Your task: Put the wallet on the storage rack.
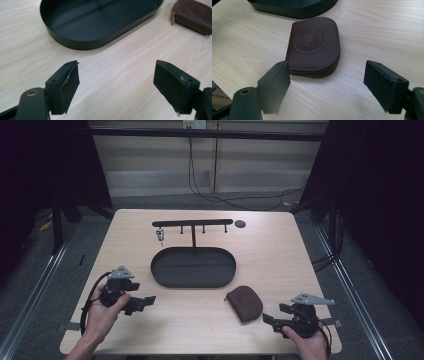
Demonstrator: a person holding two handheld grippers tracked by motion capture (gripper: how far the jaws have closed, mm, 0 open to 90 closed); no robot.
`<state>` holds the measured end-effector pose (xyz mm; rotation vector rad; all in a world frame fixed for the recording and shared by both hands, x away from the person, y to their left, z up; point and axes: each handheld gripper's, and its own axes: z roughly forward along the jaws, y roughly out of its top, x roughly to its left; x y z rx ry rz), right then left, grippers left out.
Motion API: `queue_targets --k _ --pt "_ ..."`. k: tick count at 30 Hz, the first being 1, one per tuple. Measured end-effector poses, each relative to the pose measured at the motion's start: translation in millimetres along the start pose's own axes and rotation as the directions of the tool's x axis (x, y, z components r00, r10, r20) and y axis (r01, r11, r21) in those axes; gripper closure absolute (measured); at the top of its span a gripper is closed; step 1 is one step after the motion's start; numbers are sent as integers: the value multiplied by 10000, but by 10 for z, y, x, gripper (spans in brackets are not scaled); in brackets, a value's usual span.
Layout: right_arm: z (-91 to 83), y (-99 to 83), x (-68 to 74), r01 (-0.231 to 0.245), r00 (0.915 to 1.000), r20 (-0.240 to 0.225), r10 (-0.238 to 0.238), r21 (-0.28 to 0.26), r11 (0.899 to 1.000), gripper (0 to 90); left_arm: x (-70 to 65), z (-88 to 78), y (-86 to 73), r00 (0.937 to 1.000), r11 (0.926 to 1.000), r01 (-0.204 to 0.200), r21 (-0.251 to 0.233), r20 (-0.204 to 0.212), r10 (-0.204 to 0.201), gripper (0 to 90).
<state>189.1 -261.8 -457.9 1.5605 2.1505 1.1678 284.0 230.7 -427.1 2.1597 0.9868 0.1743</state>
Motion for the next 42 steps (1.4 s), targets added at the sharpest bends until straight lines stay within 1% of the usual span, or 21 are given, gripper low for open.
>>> queue_targets --k 4,5,6,7,8,12,14,16,18,19,20,21,23,25,26,32,33,35,38,40,42 --pt "24 41 2 186 9998 9 -186 256 9995 258 -5 -40 -174 9997 9988 243 -434 70 -240 205" --pt "24 50 8 174 9998 41 -175 311 9994 263 1 -45 -220 9993 9983 374 -448 100 -370 205" --pt "27 62 7 189 9998 -16 -188 296 9994 259 17 -46 -254 9983 9982 565 -208 140 -562 205" --pt "27 62 7 189 9998 -16 -188 296 9994 259 17 -46 -254 9983 9982 565 -208 140 -562 206" --pt "41 95 17 150 9999 -43 -149 320 9994 273 27 -72 -311 9951 9949 956 -313 264 -948 207" --pt "77 136 48 32 9999 -145 -27 356 9994 264 17 -133 -398 9955 9947 906 -494 328 -891 206" --pt "131 170 79 118 9997 -199 -109 482 9988 247 13 -143 -455 9955 9950 882 -474 401 -863 206" --pt "161 197 90 204 9995 -239 -191 552 9983 253 18 -153 -530 9933 9931 1023 -568 590 -989 197" --pt "180 232 89 128 9990 -431 -101 627 9980 249 -2 -166 -560 9939 9935 957 -609 613 -920 191" --pt "185 249 86 -17 9987 -498 52 691 9976 263 -17 -172 -577 9927 9925 958 -757 804 -897 190" --pt "189 265 81 -117 9984 -547 162 809 9967 277 -17 -172 -577 9927 9925 958 -757 804 -897 183" --pt "196 281 83 -92 9980 -618 146 871 9962 274 -50 -181 -608 9914 9904 982 -973 967 -888 168" --pt "210 316 83 -51 9977 -669 119 1014 9948 273 -82 -178 -624 9922 9913 833 -1015 1008 -730 171" --pt "219 363 74 -167 9939 -1066 289 1138 9934 277 -112 -184 -629 9920 9871 727 -1429 1132 -567 174" --pt "223 391 81 -81 9931 -1154 228 1263 9920 277 -127 -187 -629 9924 9855 684 -1552 1122 -513 174" --pt "232 551 86 87 9958 -910 79 1803 9836 283 -172 -181 -690 9945 9874 467 -1511 1000 -317 173" --pt "239 585 81 79 9962 -866 92 1949 9808 281 -173 -179 -709 9940 9879 510 -1468 1036 -359 173" --pt "280 678 81 195 9969 -782 -4 2442 9695 278 -164 -179 -741 9957 9891 501 -1384 837 -388 173" --pt "363 767 100 254 9972 -754 -7 3274 9445 238 -139 -177 -755 9956 9859 704 -1518 716 -601 176" --pt "407 819 107 280 9972 -751 -23 3423 9392 220 -113 -185 -750 9951 9862 680 -1509 807 -563 175" --pt "460 884 118 390 9973 -727 -127 3734 9269 215 -106 -199 -748 9954 9845 673 -1619 780 -552 175"
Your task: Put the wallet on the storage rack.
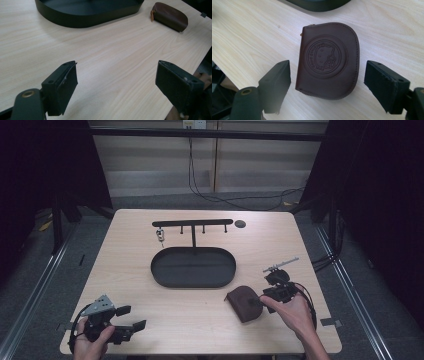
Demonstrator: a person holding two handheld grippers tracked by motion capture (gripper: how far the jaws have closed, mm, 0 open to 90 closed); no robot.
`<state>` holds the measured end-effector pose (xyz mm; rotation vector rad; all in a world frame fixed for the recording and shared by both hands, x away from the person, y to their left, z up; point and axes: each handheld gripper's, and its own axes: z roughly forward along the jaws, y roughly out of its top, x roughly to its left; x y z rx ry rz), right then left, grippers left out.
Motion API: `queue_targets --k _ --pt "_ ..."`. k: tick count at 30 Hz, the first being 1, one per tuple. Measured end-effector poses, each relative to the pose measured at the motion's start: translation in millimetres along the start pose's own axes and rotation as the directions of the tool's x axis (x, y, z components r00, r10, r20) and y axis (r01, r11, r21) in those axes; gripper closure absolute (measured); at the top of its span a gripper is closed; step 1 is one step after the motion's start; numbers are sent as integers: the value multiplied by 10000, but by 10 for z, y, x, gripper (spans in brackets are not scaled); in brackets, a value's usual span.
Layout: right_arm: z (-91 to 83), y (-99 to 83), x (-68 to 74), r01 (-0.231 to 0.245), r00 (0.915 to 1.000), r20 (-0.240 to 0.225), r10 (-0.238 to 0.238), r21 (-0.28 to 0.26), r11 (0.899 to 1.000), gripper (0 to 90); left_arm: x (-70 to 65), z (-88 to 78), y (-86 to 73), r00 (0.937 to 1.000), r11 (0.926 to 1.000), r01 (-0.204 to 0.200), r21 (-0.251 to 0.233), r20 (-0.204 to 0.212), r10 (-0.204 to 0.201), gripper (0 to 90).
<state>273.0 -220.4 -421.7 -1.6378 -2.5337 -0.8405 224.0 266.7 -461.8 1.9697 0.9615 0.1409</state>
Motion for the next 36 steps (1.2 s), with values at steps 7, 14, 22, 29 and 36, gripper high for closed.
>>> queue_targets --k 7,14,22,29,36 --pt "219 212 -14 33 9988 483 -116 1694 9855 237 41 6 9 9994 9994 342 56 59 -342 175" --pt "378 312 -81 -232 9991 392 139 2480 9685 238 46 28 23 9998 9997 208 120 42 -209 175" --pt "504 340 -104 -316 9980 613 140 2969 9544 236 43 45 28 9998 9994 193 284 105 -196 175" --pt "579 380 -103 -333 9978 657 126 3241 9454 237 62 53 30 9996 9990 244 383 148 -250 175" --pt "613 403 -107 -491 9978 593 303 3481 9362 288 58 50 29 9996 9990 184 398 212 -192 175"
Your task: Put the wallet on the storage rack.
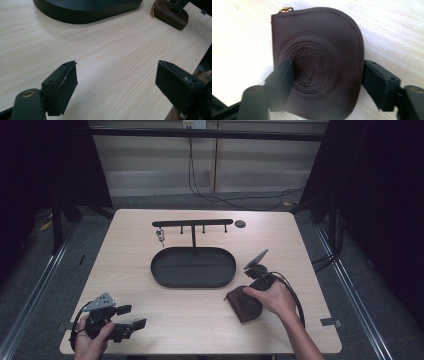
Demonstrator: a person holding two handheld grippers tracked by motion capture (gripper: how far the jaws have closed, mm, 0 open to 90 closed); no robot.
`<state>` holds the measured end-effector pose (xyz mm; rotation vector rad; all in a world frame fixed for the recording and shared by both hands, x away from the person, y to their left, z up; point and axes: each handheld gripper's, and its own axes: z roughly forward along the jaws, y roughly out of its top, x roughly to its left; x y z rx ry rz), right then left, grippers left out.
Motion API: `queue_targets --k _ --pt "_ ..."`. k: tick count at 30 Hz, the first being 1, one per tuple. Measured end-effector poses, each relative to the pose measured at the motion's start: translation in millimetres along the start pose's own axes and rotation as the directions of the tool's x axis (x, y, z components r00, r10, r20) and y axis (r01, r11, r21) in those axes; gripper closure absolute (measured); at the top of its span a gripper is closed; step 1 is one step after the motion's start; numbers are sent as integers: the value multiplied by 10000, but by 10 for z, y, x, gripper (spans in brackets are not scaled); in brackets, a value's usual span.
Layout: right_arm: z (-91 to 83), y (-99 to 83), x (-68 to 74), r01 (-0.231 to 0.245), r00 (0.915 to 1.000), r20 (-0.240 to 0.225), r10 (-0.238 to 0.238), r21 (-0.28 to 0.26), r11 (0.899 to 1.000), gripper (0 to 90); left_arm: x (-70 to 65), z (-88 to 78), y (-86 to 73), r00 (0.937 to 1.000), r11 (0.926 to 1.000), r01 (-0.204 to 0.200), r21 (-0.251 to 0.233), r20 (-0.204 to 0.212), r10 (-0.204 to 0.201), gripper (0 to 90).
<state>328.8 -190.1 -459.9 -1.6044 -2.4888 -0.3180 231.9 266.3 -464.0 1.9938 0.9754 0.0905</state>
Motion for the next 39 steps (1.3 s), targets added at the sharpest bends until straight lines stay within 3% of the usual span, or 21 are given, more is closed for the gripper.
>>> queue_targets --k 3,8,11,17,18,20,26,33,36,39 --pt "-7 -4 -5 -77 9996 -254 77 -2 10000 327 -5 5 1 10000 10000 0 6 16 0 175" --pt "-24 -6 20 -187 9998 -40 187 -12 9998 354 5 -2 3 10000 10000 -10 -2 2 10 175" --pt "-110 -5 12 -204 9998 61 206 -227 9995 525 6 -26 5 10000 9998 -44 -179 60 45 175" --pt "-155 -6 19 -174 9993 316 180 -195 9997 548 14 -35 4 10000 9997 -33 -257 50 35 175" --pt "-190 -5 22 -153 9992 359 164 -300 9994 632 12 -32 5 9999 9998 -27 -203 97 29 175" --pt "-234 -6 18 -109 9992 378 123 -380 9992 669 10 -32 5 9999 9998 -52 -198 92 54 175" --pt "-336 5 48 -92 9976 685 121 -415 9991 725 15 -38 5 10000 9997 -5 -236 20 5 175" --pt "-390 28 68 -45 9977 670 62 -260 9997 749 30 -41 8 10000 9997 63 -219 -3 -63 175" --pt "-439 39 80 -35 9989 455 51 -355 9994 792 26 -42 8 10000 9998 30 -208 42 -29 175" --pt "-522 45 114 66 9980 629 -33 -527 9986 817 26 -43 8 10000 9998 9 -217 -7 -9 175"
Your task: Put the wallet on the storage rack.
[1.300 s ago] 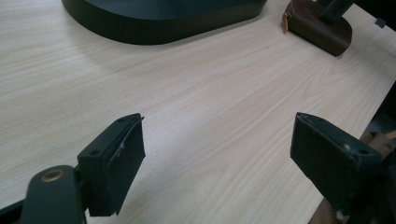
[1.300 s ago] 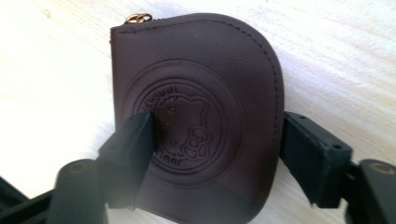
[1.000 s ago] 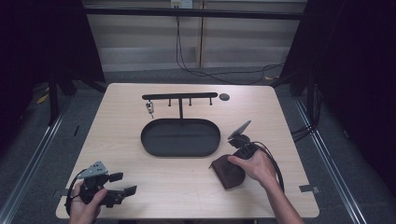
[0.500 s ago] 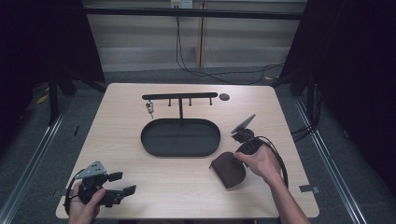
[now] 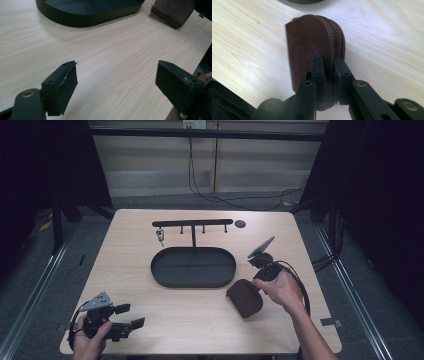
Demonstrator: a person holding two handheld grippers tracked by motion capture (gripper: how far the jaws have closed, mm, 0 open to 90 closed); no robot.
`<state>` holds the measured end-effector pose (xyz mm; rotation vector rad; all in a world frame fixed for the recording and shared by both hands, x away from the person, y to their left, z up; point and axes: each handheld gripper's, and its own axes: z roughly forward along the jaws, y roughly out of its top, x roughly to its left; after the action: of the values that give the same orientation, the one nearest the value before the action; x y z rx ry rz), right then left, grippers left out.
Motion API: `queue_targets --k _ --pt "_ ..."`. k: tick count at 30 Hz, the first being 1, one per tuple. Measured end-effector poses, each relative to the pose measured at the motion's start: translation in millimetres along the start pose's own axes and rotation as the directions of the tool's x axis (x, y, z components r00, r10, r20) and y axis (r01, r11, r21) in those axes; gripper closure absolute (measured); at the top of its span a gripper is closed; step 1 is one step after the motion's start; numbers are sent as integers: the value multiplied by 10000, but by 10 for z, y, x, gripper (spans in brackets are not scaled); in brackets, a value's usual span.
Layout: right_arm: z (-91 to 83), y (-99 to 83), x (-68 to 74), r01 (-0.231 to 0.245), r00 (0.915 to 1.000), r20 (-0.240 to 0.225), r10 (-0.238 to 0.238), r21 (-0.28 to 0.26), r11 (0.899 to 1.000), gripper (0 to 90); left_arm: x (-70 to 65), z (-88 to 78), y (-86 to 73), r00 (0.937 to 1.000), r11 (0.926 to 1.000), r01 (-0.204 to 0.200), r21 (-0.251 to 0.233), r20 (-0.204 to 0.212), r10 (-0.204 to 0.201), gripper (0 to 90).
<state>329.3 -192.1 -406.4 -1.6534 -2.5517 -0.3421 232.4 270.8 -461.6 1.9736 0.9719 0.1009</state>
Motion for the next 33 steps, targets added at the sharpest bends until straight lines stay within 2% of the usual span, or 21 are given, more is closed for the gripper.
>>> queue_targets --k 2,6,11,19,28,33 --pt "-49 8 12 32 10000 27 -32 -24 10000 827 2 -3 2 10000 10000 10 0 -6 -10 175" --pt "-120 34 14 -143 9992 370 139 109 9998 834 7 -12 7 9999 9999 76 -148 -107 -78 175" --pt "-162 64 0 -267 9982 544 263 57 9996 833 8 -10 6 9999 9999 59 -86 -100 -60 175" --pt "-249 108 38 -253 9975 663 236 244 9994 834 5 -1 6 10000 10000 -7 -4 -26 7 175" --pt "-339 145 11 -349 9969 725 320 384 9987 832 19 -8 6 9999 9999 103 -94 -121 -104 170" --pt "-412 169 24 -311 9953 931 267 456 9985 830 17 -5 9 10000 10000 67 -60 -59 -67 170"
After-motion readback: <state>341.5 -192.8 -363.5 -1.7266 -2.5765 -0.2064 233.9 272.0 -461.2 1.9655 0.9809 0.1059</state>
